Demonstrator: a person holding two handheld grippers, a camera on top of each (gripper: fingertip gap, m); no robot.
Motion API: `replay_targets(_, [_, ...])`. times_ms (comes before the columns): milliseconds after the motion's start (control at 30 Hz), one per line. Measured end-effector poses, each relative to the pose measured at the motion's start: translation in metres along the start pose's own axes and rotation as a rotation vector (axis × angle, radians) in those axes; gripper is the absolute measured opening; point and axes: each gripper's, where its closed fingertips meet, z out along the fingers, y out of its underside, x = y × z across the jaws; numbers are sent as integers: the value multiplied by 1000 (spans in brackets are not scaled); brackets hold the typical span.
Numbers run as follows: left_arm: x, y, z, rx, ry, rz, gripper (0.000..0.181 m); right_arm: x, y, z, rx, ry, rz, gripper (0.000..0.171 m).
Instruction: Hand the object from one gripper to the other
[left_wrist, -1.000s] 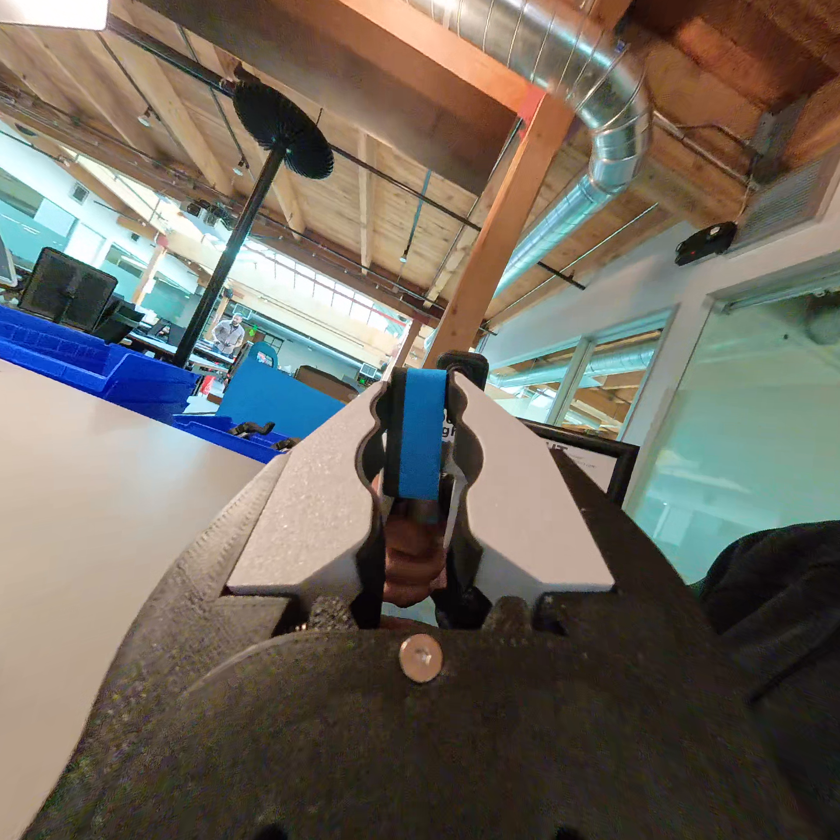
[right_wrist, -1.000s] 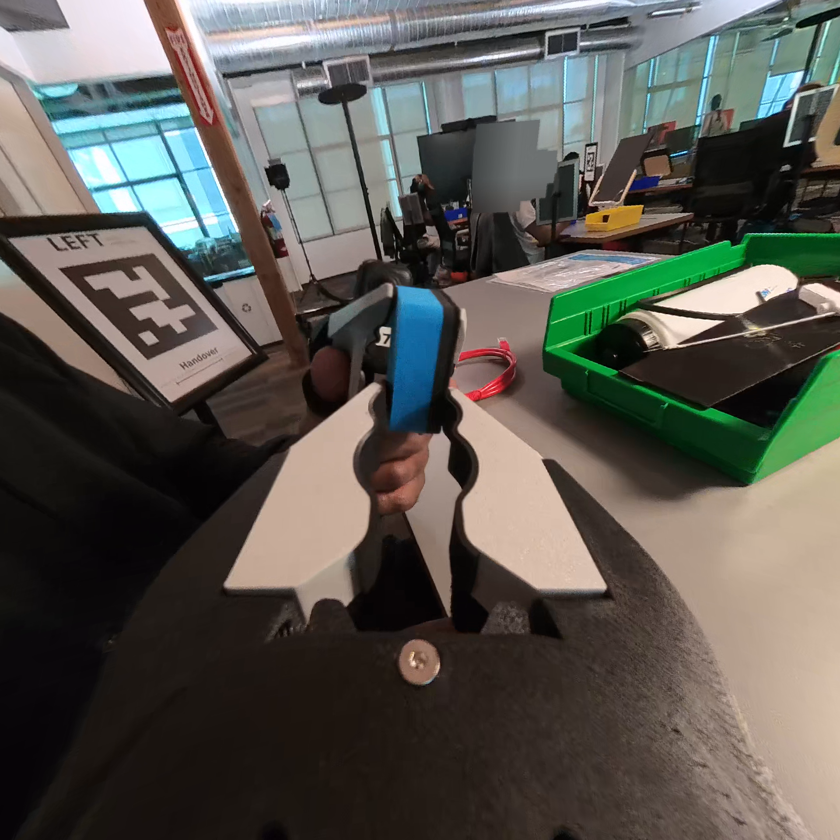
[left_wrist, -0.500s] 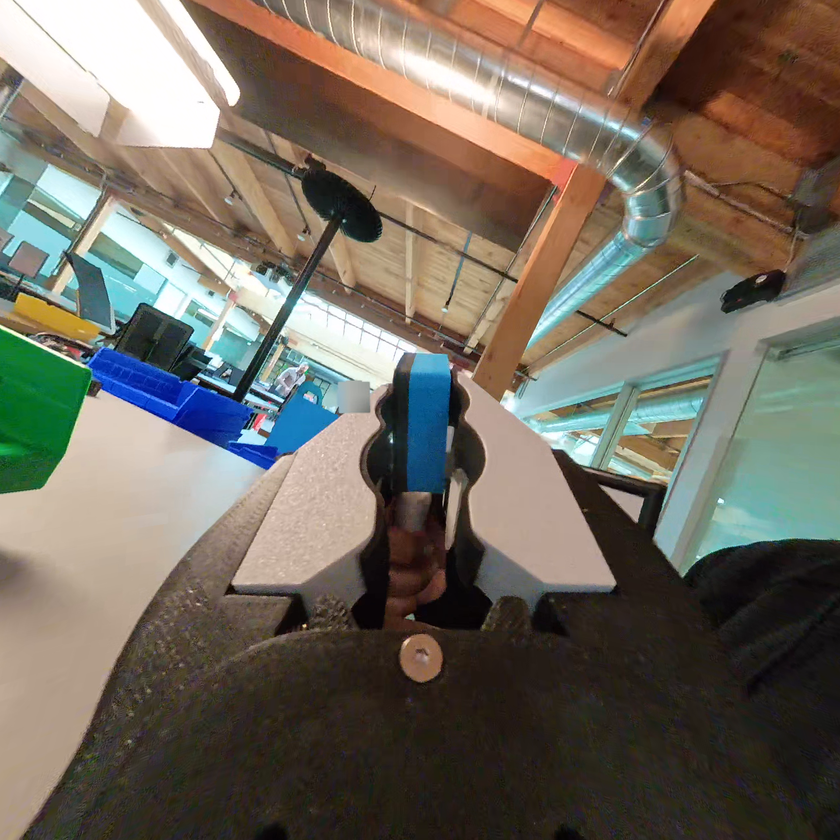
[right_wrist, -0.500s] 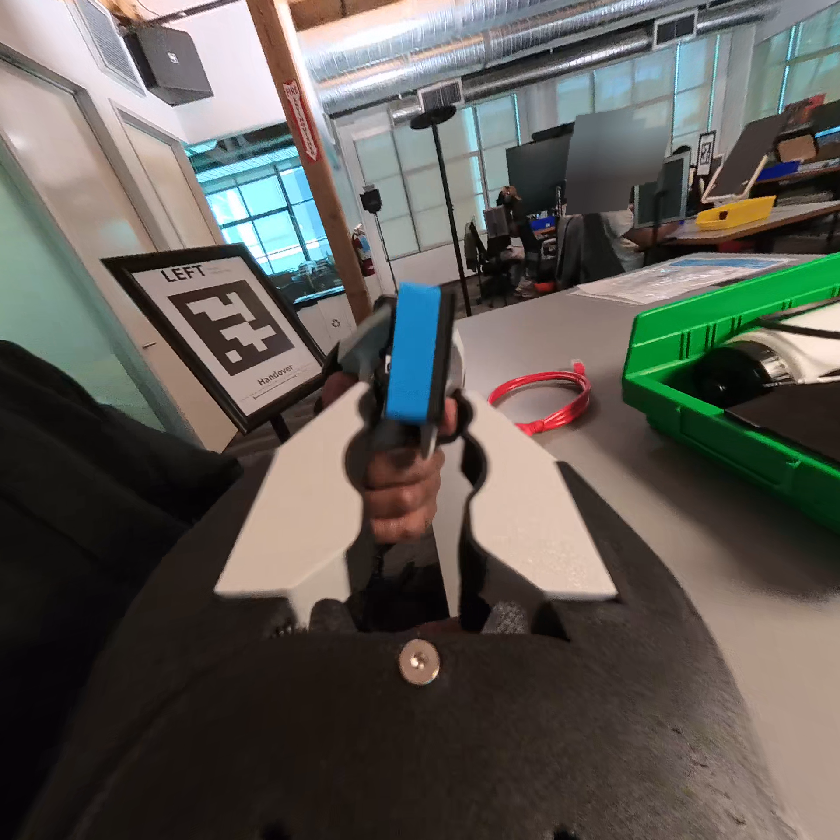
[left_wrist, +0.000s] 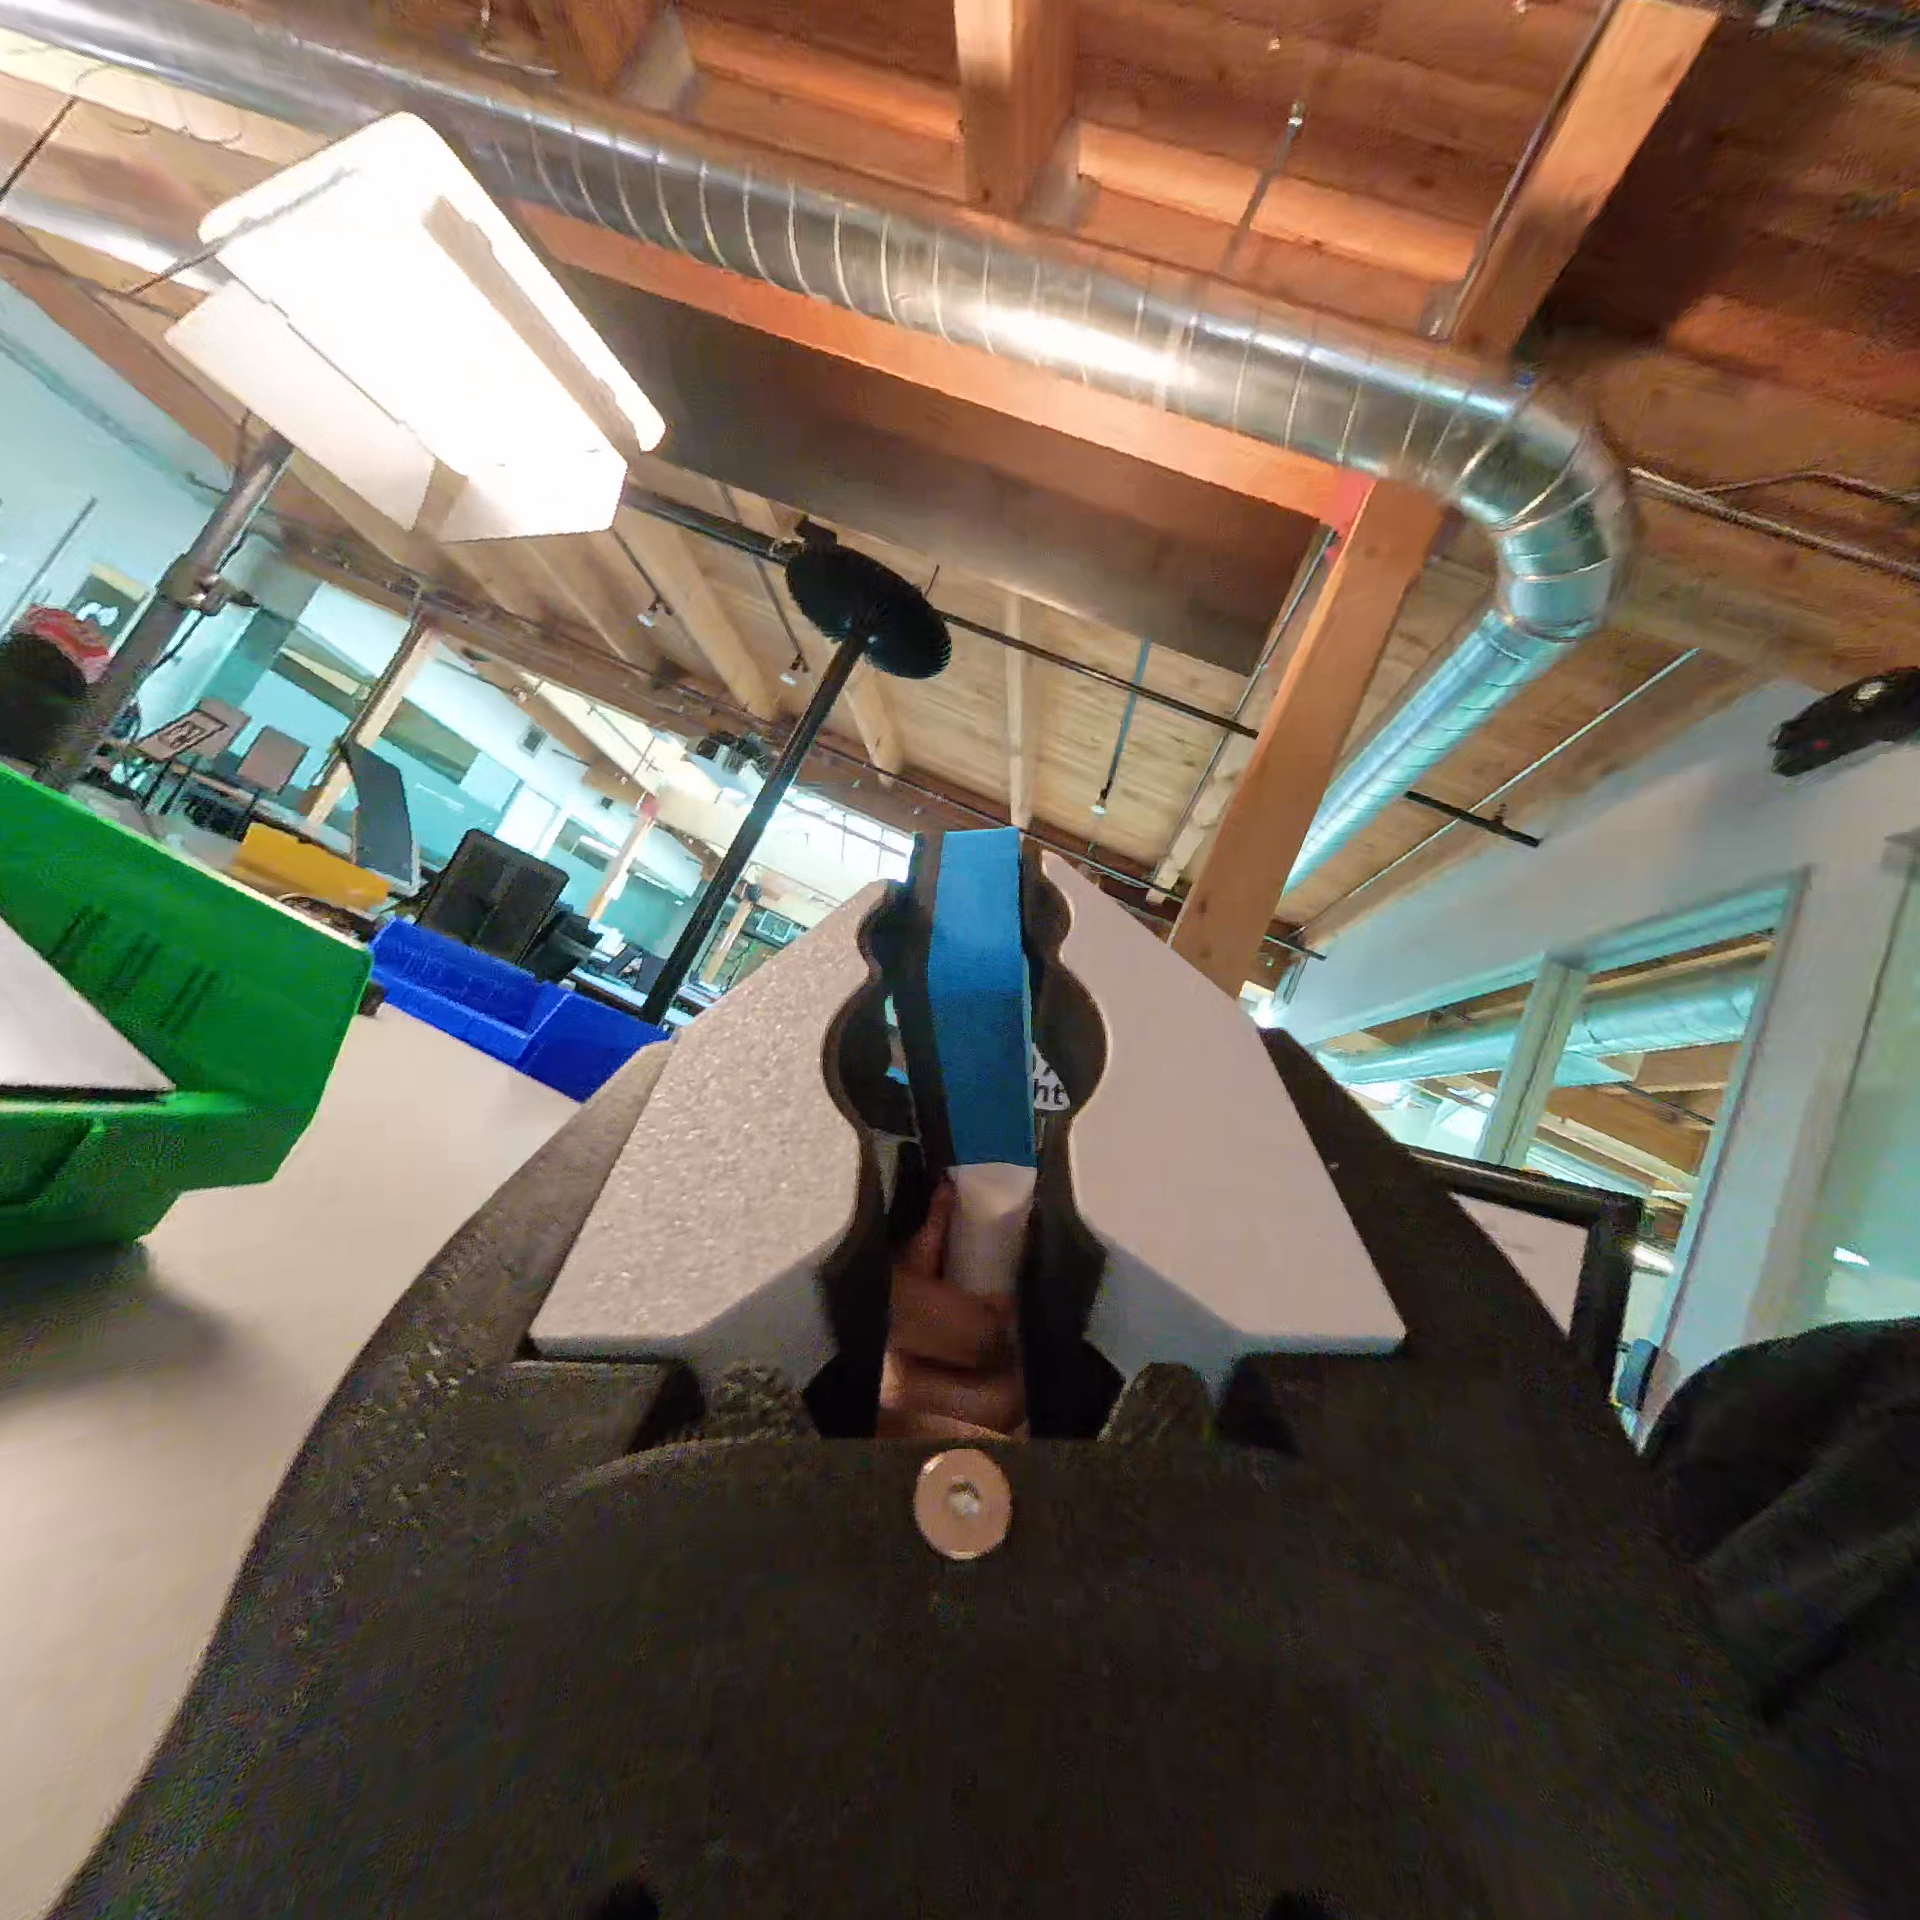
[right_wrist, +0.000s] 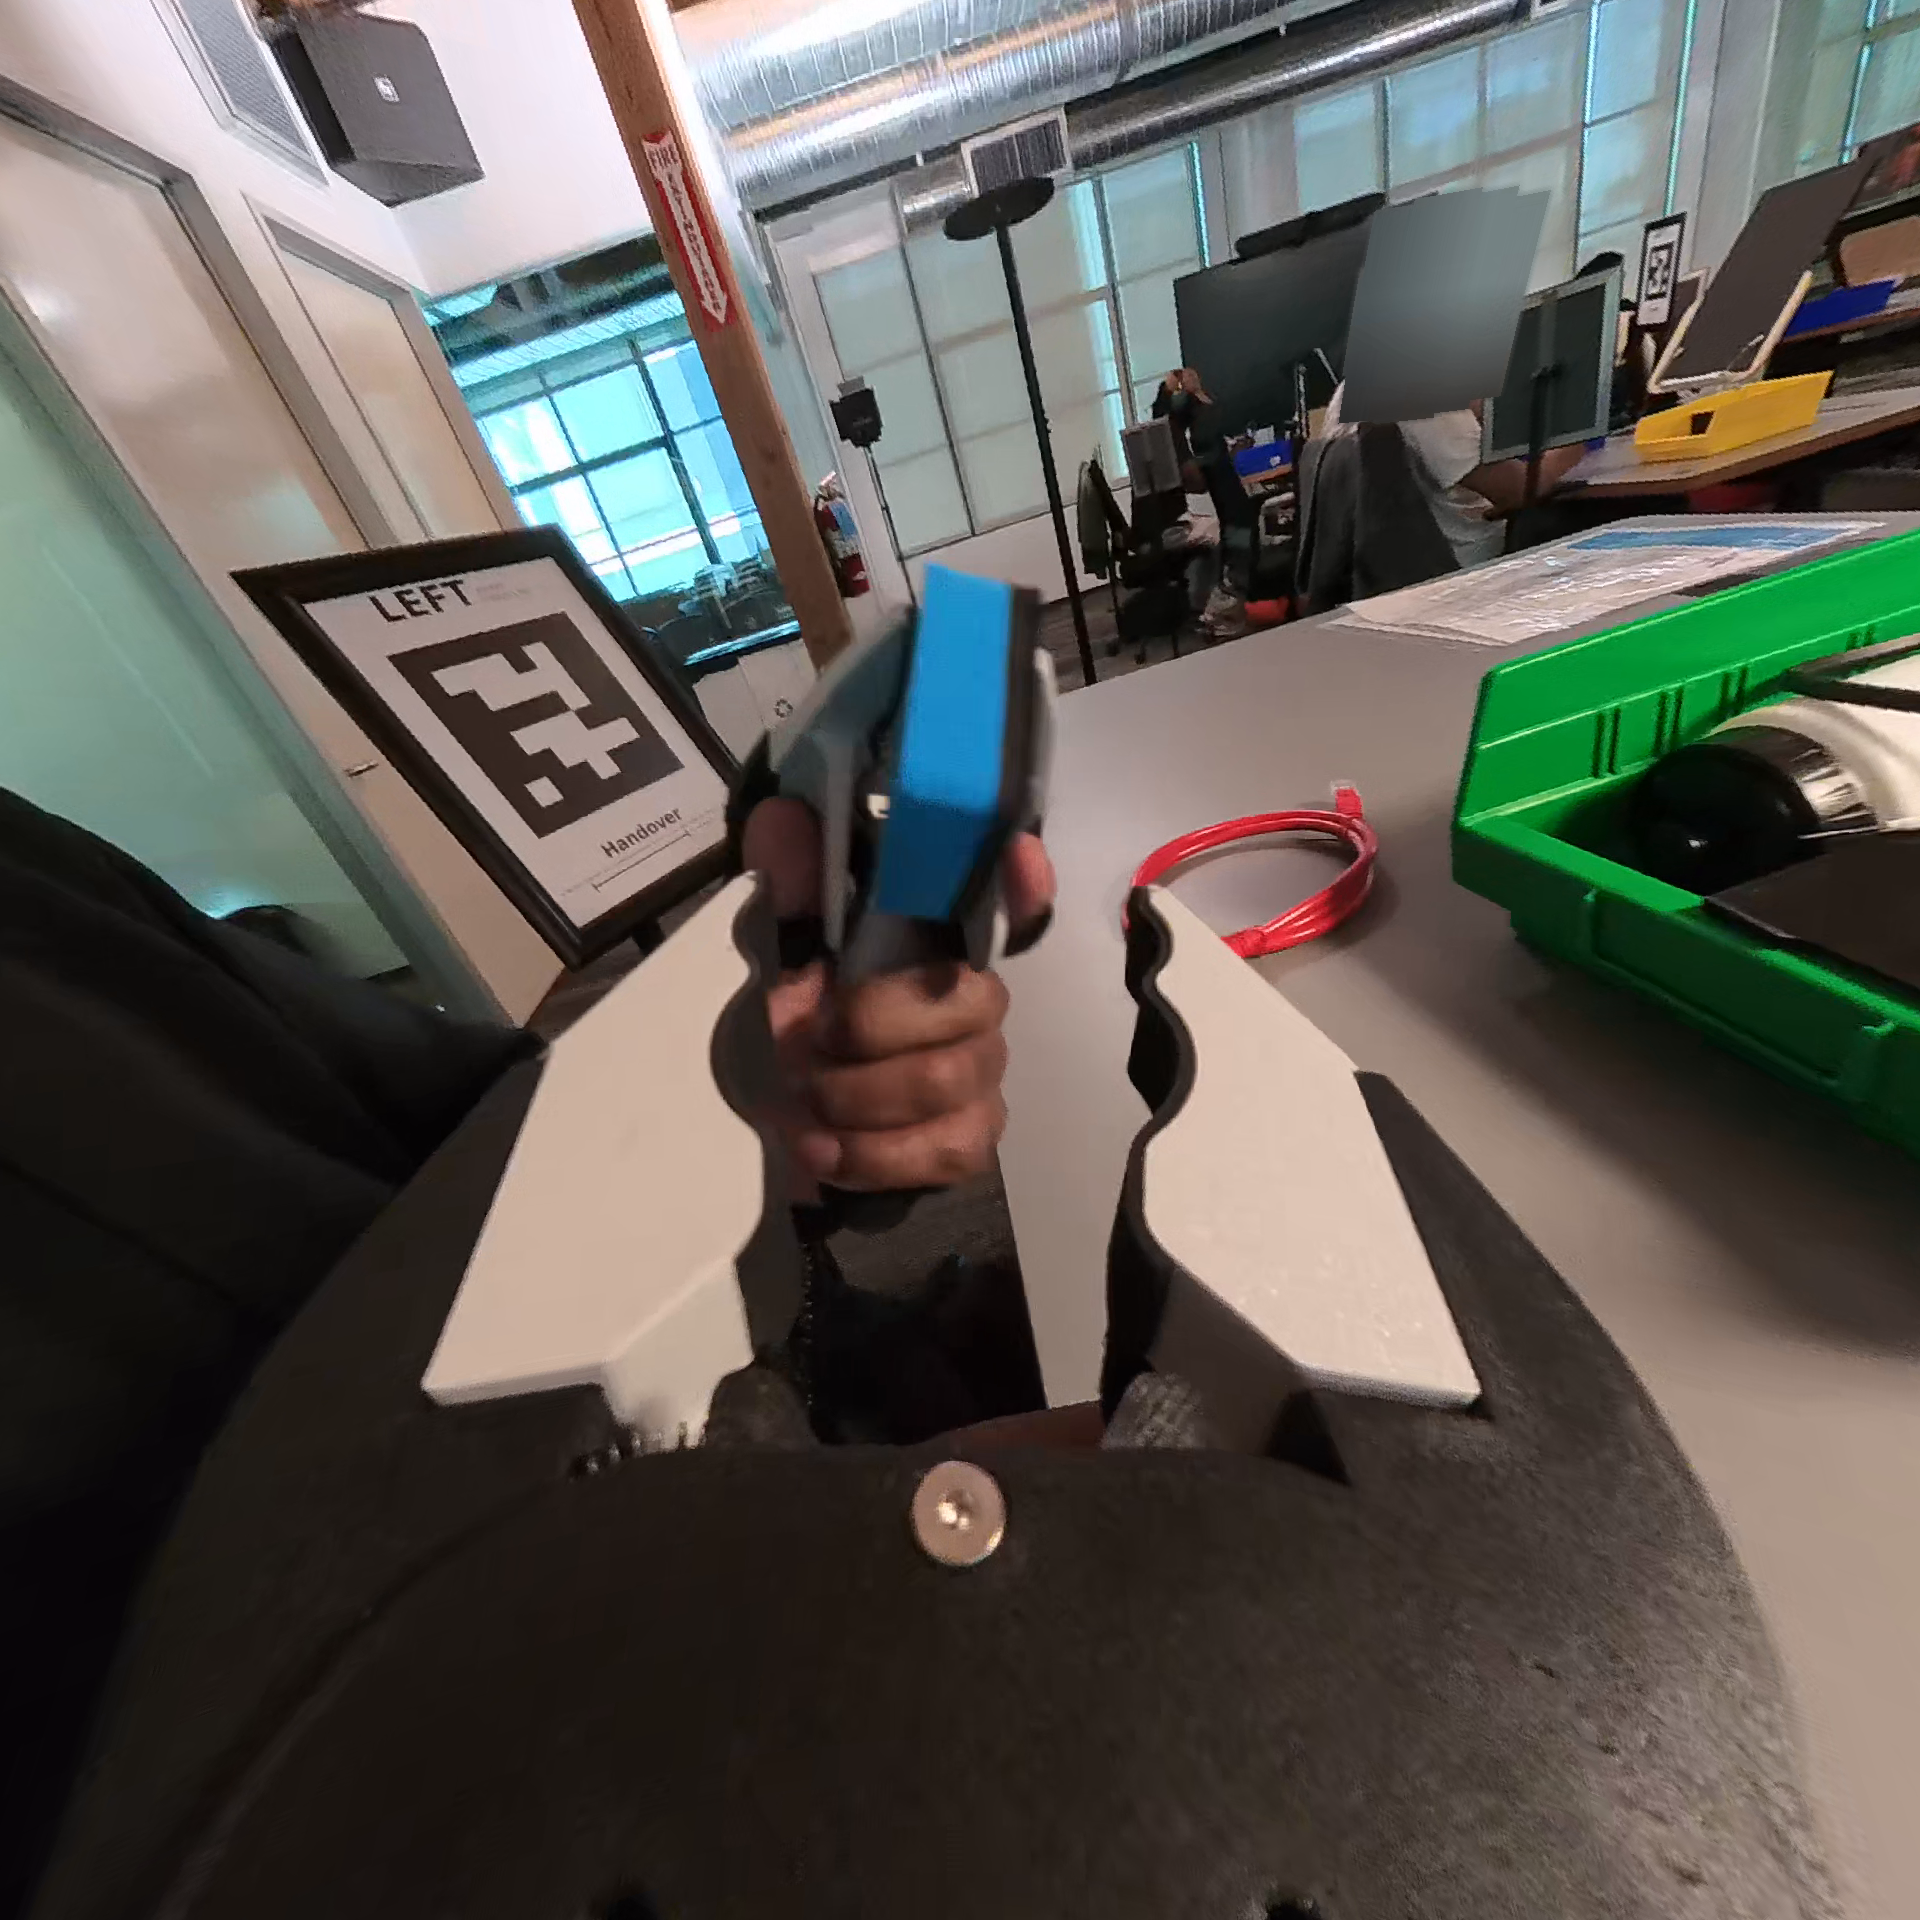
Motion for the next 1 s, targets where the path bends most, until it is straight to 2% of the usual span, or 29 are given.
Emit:
replay_targets(67, [-8, 16, 3, -54, -26, 5, 23, 0, 4, 7, -1, 10, 1, 48])
replay_targets(100, [-6, 23, 4, -77, -12, -3, 23, 2, 5, 9, 4, 27, -8, 25])
replay_targets(167, [-5, 26, 8, -105, 24, -38, 33, 2, 8, 8, -20, 29, -24, 24])
replay_targets(233, [-7, 32, 9, -196, 37, -52, 63, 0, 13, 3, -66, 27, -50, 23])
replay_targets(267, [-6, 36, 8, -245, 53, -45, 69, -2, 15, 1, -87, 23, -65, 23])
replay_targets(300, [-5, 40, 8, -289, 64, -36, 68, -4, 17, 0, -109, 19, -75, 23])
replay_targets(333, [-4, 47, 7, -344, 75, -23, 56, -5, 18, -2, -125, 25, -88, 24])
replay_targets(367, [2, 53, 4, -403, 114, 7, 29, -2, 20, -3, -142, 49, -101, 25])
replay_targets(400, [3, 52, 5, -397, 107, 55, 22, -1, 18, -4, -131, 64, -103, 27])
replay_targets(433, [1, 49, 7, -378, 85, 117, 23, 0, 15, -4, -106, 72, -90, 31])
replay_targets(467, [3, 44, 9, -330, 75, 137, 23, 1, 13, -5, -82, 72, -71, 44])
replay_targets(500, [6, 35, 10, -268, 88, 107, 22, 1, 13, -4, -69, 67, -51, 58])
replay_targets(533, [8, 28, 11, -214, 108, 44, 22, 1, 14, -3, -61, 58, -35, 62])
replay_targets(567, [9, 25, 11, -182, 126, -16, 22, -1, 14, -1, -51, 49, -27, 62])
replay_targets(600, [8, 27, 11, -174, 132, -54, 22, -3, 14, 2, -35, 44, -27, 53])
replay_targets(633, [6, 32, 12, -185, 127, -63, 23, -4, 12, 3, -19, 40, -36, 29])
replay_targets(667, [5, 37, 12, -202, 125, -57, 24, -4, 12, 4, -21, 47, -45, 24])
replay_targets(700, [7, 36, 12, -202, 140, -62, 25, -4, 16, 4, -50, 52, -56, 23])
replay_targets(767, [6, 37, 12, -246, 140, -66, 51, -5, 26, 1, -134, 49, -81, 23])
replay_targets(800, [5, 40, 10, -287, 133, -47, 57, -7, 32, 0, -177, 40, -92, 23])
replay_targets(833, [4, 45, 9, -342, 127, -14, 57, -8, 37, -2, -211, 35, -98, 23])
replay_targets(900, [3, 64, 1, -507, 131, 71, 30, -2, 43, -4, -258, 69, -108, 23])
replay_targets(933, [2, 64, 0, -524, 123, 112, 24, 1, 42, -4, -252, 85, -110, 25])
replay_targets(1000, [-1, 49, 3, -433, 86, 149, 23, 5, 29, -4, -158, 96, -69, 32])
